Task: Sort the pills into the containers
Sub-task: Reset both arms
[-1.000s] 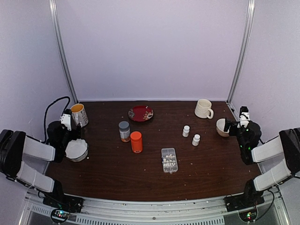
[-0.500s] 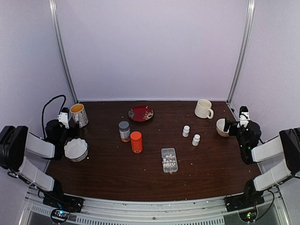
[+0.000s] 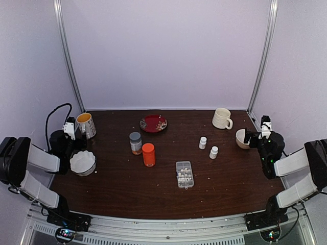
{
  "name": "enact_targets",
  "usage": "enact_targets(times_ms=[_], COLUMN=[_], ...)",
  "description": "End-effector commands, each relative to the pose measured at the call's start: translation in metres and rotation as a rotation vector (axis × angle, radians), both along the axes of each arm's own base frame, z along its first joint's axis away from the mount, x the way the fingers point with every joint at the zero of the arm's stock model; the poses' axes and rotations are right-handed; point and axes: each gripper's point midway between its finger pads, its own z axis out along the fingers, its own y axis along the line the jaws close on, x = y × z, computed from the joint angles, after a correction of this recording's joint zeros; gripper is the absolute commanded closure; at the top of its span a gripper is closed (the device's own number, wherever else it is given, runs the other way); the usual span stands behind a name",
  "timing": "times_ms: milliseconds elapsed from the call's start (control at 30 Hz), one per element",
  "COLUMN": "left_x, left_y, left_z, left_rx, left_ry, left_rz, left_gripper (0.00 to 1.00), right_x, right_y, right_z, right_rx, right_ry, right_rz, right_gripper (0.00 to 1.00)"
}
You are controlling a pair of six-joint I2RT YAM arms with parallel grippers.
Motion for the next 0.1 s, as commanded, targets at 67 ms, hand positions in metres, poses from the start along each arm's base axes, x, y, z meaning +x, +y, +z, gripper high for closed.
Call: enact_targets(times_ms=[67], left_x=[0.0059], left_y=[0.001], left_z=[0.0211], left_rx=[-0.011], left_ry=[-0.077], left_rz=[-0.001], left_gripper=[0.02], right_x=[0.0039], right_y=[-0.0002], right_z=[0.0073], right_rx=[0.01], right_ry=[-0.018], right_rz=[0.003], right_gripper=[0.0])
